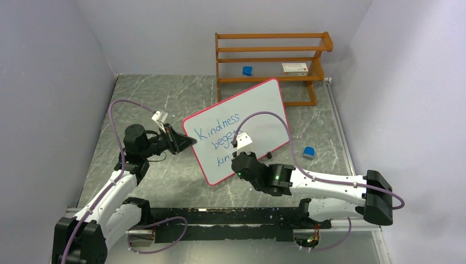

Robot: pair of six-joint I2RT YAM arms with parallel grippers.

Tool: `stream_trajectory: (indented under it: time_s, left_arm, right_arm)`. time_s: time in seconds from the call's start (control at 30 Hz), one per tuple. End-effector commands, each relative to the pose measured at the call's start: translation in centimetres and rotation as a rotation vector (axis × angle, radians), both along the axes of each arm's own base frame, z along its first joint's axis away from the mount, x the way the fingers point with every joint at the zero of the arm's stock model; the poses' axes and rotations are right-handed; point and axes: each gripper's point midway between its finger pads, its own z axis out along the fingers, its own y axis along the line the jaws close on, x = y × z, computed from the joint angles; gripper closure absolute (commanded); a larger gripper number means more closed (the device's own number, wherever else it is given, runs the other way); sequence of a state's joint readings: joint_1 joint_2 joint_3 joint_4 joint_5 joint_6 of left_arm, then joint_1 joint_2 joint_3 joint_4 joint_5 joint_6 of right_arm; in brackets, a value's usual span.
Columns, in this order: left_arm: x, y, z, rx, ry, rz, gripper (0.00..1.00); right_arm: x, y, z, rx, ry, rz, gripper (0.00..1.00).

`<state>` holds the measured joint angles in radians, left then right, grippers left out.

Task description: Write a sentence on the whiteboard

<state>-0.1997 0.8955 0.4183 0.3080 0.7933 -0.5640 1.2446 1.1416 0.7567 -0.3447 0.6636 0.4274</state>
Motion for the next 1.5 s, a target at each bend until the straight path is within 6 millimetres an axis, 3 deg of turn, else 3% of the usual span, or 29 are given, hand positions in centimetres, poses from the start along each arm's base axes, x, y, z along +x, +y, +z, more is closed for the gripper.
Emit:
stream_trajectory:
  time_s: [0.0,0.7,1.47]
  left_arm:
    - [0.5,-0.1,0.8,0.003,-0.021,0.009,0.95]
    - [0.5,0.0,0.9,0.008,-0.024,0.015,0.95]
    - [0.5,0.0,0.8,0.008,-0.022,0.012,0.95]
  right_arm:
    - [0.4,0.7,0.6,0.055,-0.016,0.001,1.00]
    - [-0.9,0.5,-1.1,-0.011,0.052,0.058,1.00]
    - [0.0,-0.9,-0.6,-0.027,0.013,-0.007,1.00]
